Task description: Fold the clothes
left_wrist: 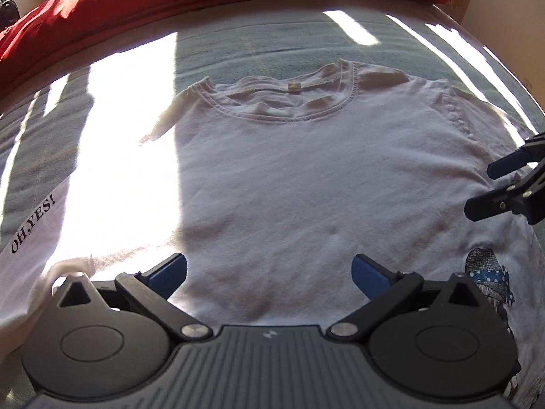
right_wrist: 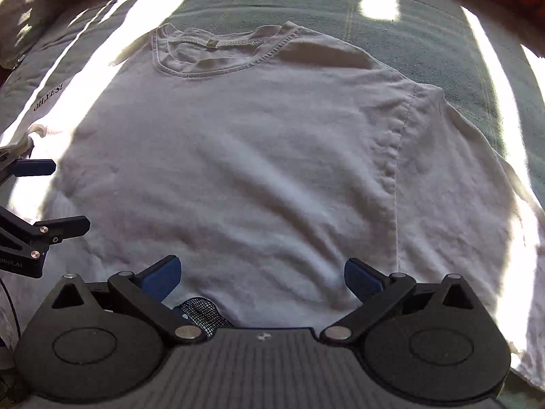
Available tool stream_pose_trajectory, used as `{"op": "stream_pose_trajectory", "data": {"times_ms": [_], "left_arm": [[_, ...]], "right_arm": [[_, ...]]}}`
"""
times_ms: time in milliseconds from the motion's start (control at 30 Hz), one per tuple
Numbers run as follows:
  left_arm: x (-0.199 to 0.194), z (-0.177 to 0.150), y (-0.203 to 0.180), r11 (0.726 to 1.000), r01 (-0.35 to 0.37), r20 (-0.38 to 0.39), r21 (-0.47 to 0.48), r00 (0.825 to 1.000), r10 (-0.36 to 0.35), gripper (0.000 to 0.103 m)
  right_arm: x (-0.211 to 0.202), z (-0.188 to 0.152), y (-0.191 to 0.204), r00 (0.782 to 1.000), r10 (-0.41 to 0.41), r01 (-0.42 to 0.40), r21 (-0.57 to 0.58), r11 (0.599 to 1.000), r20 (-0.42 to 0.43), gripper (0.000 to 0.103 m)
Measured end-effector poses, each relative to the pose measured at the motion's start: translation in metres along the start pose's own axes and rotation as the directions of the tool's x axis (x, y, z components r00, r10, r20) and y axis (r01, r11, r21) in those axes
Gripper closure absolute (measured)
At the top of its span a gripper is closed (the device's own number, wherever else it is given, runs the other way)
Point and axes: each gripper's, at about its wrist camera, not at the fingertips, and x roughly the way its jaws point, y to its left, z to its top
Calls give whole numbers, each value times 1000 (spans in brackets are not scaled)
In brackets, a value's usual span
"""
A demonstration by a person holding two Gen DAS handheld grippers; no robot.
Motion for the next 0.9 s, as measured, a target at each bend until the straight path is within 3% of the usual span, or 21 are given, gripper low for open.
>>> {"op": "stream_pose_trajectory", "data": {"times_ms": [133,267,367,500,633,767,900], "left_arm": [[22,42,40,993,54,76,-109,996,-46,1],[66,69,70,968,145,90,-203,988,-129,1],[90,84,86,955,151,112,-254,986,-126,1],[104,106,101,944,172,136,-282,981,-138,1],[109,121,103,954,148,144,-262,983,-113,1],[85,115,99,938,184,189,-292,973,-132,1],[73,97,76,944,228,169,-238,967,-191,1]], "right_arm": [[4,35,-10,995,-5,-4,82,997,104,0],[25,63,-12,991,-16,1,113,994,134,0],[39,74,-10,989,-24,5,123,992,146,0],[47,74,-8,987,-34,16,113,993,158,0],[49,71,-6,983,-43,28,86,996,176,0],[51,68,0,981,-67,60,41,997,182,0],[53,64,4,977,-84,85,6,996,194,0]]}}
